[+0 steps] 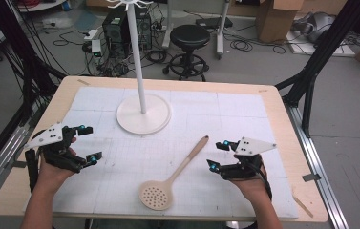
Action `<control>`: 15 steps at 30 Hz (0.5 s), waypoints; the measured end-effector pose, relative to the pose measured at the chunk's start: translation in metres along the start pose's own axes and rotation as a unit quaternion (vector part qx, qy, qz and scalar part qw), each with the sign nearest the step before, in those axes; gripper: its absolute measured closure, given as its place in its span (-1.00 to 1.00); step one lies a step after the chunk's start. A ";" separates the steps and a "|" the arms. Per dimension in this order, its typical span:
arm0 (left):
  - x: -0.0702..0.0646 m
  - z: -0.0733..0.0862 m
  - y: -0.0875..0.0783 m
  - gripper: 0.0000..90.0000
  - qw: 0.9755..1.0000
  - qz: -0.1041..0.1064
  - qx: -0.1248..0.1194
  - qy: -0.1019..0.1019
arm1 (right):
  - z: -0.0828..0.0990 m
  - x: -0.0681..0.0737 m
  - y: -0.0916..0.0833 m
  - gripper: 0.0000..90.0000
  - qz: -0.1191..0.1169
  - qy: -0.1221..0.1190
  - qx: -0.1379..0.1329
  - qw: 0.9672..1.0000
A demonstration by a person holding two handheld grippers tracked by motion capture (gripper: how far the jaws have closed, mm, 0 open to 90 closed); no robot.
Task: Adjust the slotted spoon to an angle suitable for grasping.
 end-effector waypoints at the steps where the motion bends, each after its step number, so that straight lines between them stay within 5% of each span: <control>1: 0.000 0.000 0.000 -0.96 1.000 0.000 0.000 0.000 | 0.000 0.001 0.001 -0.14 -0.002 0.000 0.000 1.000; 6: 0.000 0.000 0.000 -0.96 1.000 0.000 0.001 0.001 | 0.002 0.004 0.002 0.27 -0.025 0.010 0.004 1.000; 15: 0.000 0.001 0.000 -0.96 1.000 0.000 0.004 0.002 | 0.009 0.022 0.024 0.96 -0.060 -0.011 0.038 0.997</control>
Point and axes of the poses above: each handheld gripper's, and its own axes: y roughly forward along the jaws, z roughly out of its underside, x roughly to its left, the point moved 5 cm from there along y, roughly forward along the jaws, and after that the axes turned 10 degrees about -x, right-handed, at the moved point
